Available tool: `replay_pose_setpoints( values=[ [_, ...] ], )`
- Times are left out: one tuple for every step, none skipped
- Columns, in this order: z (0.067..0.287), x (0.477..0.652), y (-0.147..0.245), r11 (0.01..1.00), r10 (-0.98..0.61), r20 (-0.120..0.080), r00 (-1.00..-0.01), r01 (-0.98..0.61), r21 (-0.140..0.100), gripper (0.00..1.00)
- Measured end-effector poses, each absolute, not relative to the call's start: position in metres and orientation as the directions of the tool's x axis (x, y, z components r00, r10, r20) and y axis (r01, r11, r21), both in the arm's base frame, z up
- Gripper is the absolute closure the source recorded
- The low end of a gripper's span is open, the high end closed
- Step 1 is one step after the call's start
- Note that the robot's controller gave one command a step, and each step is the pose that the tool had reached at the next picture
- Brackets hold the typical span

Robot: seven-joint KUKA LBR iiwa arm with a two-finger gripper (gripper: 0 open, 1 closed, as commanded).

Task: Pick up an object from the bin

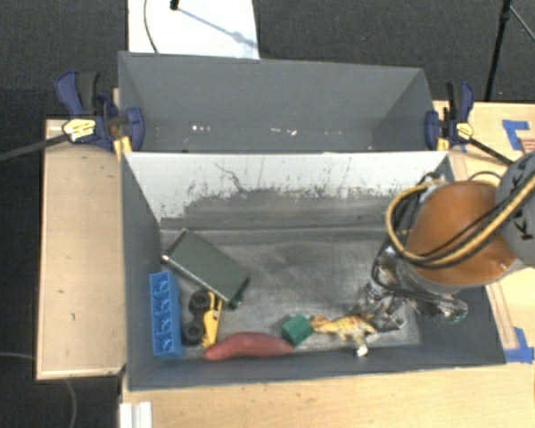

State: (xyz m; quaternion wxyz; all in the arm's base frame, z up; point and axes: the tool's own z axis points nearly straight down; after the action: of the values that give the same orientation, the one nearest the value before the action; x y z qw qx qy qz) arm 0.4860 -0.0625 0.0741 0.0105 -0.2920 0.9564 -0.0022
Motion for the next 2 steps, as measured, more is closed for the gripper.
replay_pose_setpoints(
  values=[
    [0.075, 0.486, -0.062, 0.829, -0.56, -0.018, -0.829, -0.56, -0.01, 1.0],
    [0.118, 0.484, -0.062, 0.826, -0.564, -0.004, -0.826, -0.564, -0.001, 1.0]
  ],
)
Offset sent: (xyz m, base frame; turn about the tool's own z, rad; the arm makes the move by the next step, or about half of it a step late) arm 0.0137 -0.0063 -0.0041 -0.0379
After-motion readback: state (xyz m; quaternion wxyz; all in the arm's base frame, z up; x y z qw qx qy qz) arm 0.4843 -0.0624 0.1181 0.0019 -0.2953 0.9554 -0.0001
